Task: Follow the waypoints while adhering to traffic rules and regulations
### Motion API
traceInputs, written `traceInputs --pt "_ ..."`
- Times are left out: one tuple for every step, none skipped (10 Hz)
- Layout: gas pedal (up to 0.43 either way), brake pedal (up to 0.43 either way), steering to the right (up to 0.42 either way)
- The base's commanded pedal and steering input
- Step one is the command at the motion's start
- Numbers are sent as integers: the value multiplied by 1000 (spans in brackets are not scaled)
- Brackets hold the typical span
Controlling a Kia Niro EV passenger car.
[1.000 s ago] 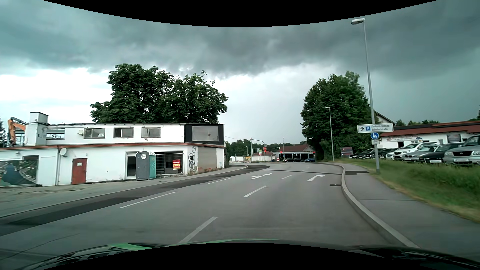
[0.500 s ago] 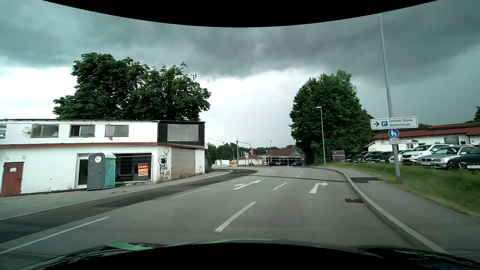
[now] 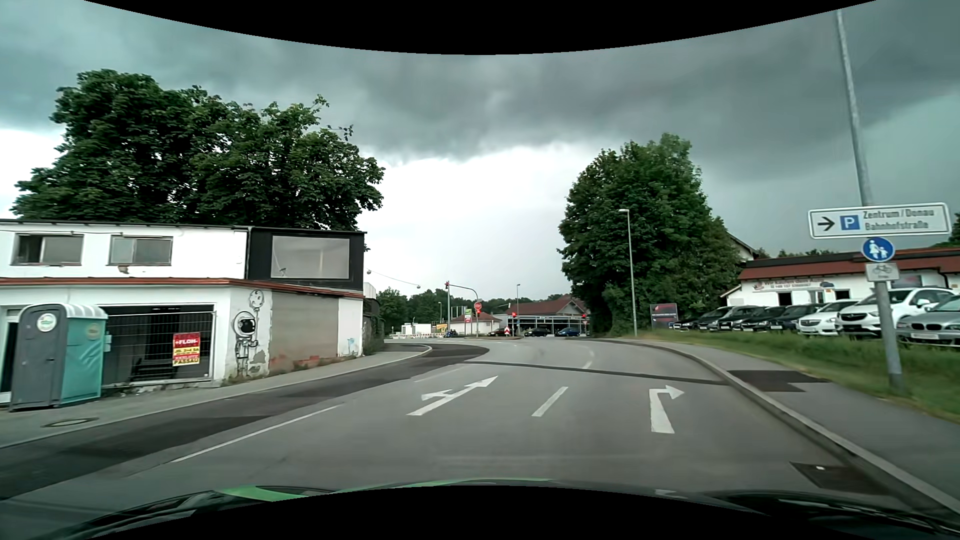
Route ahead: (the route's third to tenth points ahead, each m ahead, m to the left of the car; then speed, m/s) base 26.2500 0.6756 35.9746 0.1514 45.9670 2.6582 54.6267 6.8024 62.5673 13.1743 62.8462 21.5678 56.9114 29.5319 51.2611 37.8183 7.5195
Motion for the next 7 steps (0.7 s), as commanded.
traceInputs --pt "138 0 64" --pt "138 0 62" --pt "138 0 60" --pt "130 0 59" --pt "130 0 57" --pt "130 0 55" --pt "130 0 54"
